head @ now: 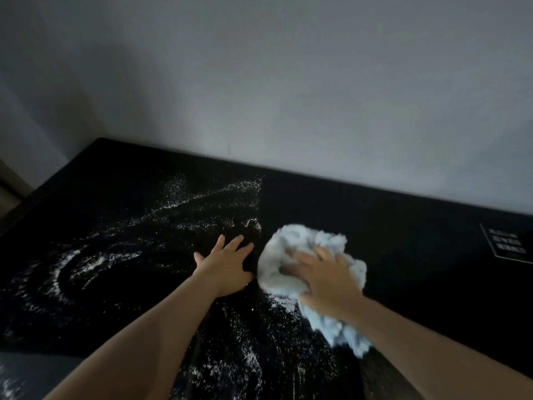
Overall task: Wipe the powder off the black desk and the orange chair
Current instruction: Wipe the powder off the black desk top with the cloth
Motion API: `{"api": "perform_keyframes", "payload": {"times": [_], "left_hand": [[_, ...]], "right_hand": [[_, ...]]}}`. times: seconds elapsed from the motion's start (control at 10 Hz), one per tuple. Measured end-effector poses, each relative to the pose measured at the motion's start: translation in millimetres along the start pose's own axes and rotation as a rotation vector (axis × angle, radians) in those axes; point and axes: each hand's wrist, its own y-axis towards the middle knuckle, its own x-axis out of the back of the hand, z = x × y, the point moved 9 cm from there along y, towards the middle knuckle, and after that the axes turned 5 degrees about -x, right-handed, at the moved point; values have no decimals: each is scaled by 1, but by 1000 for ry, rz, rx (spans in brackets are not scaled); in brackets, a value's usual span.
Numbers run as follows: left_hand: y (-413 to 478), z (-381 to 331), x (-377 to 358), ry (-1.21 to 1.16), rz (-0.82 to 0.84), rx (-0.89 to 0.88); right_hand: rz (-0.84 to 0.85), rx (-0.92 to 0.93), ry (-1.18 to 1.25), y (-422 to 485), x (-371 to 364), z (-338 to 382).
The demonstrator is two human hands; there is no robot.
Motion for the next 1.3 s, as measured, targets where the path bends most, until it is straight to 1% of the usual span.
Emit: {"api": "perform_keyframes", "payload": {"times": [0.1,0.2,0.3,0.4,0.5,0.6,0.7,0.8,0.9,1.0,1.1,1.2,1.3], "left_hand": [[-7,-4,-8,13,12,-1],[-12,-6,-13,50,13,-2],[-15,-9,-17,47,23,0],[-21,-12,-20,74,21,0],[-25,-16,-30,163,75,-45],[-31,-22,-40,223,108,-97],[-36,-22,-40,127,56,-53],[-39,-25,-43,120,69,-58],[-45,-28,-48,153,69,-88],[-55,-30,-52,151,44,-90],[-64,-35,-55,143,53,-106],[-74,-39,-58,128,53,-114],[-83,-40,-62,135,55,-121]], "right_hand": [[92,161,119,-37,-2,17],[18,111,69,-19,25,-5],[10,-111,32,11,34,-42],[-19,-150,-4,4,19,-26],[-25,80,70,-37,-2,11],[354,-52,157,-66,-29,25],[120,-452,670,-56,7,-30],[-40,-284,168,-25,30,-67],[24,-337,38,-56,3,-55],[26,-168,103,-79,-22,-8],[25,-54,330,-95,-6,10],[-128,-160,322,-105,25,-17],[-84,-575,184,-127,16,-81]]}}
